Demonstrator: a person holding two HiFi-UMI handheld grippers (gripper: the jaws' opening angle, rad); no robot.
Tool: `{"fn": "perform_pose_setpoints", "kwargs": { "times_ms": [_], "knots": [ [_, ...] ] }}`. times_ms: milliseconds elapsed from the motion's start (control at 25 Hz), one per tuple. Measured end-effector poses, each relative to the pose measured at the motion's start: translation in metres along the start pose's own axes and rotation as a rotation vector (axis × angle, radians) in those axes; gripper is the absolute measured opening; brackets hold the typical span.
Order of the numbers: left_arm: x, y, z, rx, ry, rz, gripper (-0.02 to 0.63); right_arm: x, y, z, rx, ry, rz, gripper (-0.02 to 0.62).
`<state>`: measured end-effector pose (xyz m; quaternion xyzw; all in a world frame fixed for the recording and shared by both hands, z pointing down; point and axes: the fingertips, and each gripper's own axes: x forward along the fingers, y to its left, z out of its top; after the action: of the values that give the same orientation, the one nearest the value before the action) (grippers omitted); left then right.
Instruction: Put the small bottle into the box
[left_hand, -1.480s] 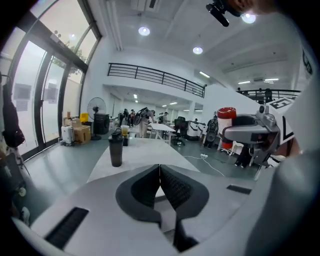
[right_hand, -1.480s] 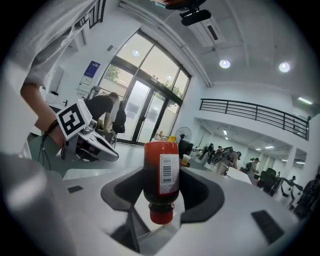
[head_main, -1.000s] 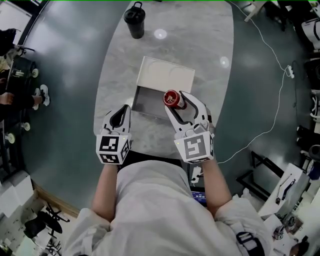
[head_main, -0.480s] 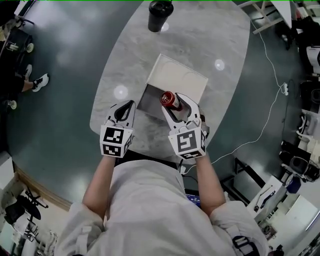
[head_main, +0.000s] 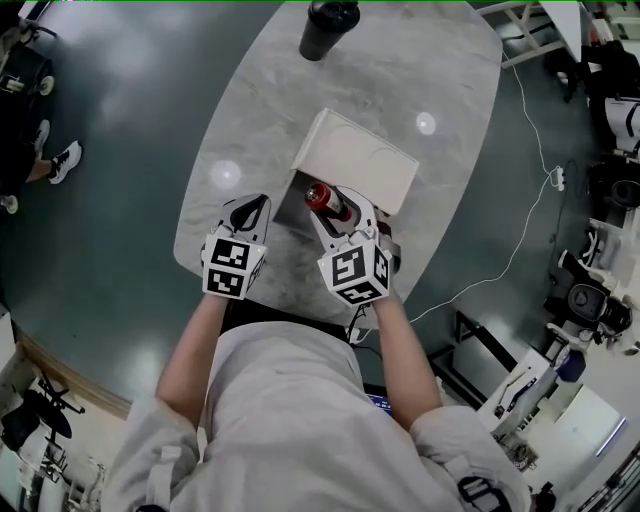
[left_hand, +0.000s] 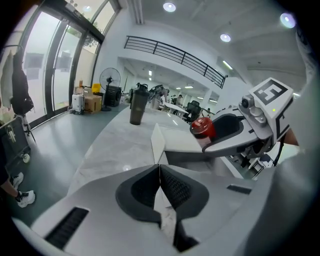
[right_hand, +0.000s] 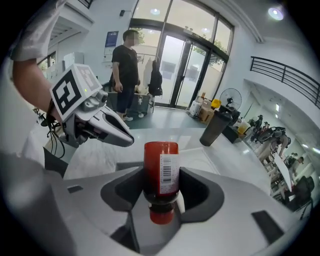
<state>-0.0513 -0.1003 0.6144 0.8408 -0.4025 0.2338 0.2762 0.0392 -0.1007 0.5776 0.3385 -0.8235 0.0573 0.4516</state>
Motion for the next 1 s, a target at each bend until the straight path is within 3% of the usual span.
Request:
{"fn": "perform_pose_setpoints", "kwargs": {
  "times_ms": [480, 680, 1000],
  "knots": [
    [0.012, 0.015, -0.022, 0.009, 0.061, -0.041, 0.023, 0.05, 0.021, -0.036, -0.026, 0.177, 0.072, 0.233],
    [0.01, 0.017, -0.025, 0.02, 0.086, -0.057, 0.023, 0.062, 0.024, -0.042, -0.002, 0.217, 0.09, 0.233],
    [0.009, 0.02, -0.035, -0.03, 0.109, -0.066, 0.023, 0.074, 0.03, -0.052, -0.006, 0.26, 0.102, 0.233]
  ]
}}
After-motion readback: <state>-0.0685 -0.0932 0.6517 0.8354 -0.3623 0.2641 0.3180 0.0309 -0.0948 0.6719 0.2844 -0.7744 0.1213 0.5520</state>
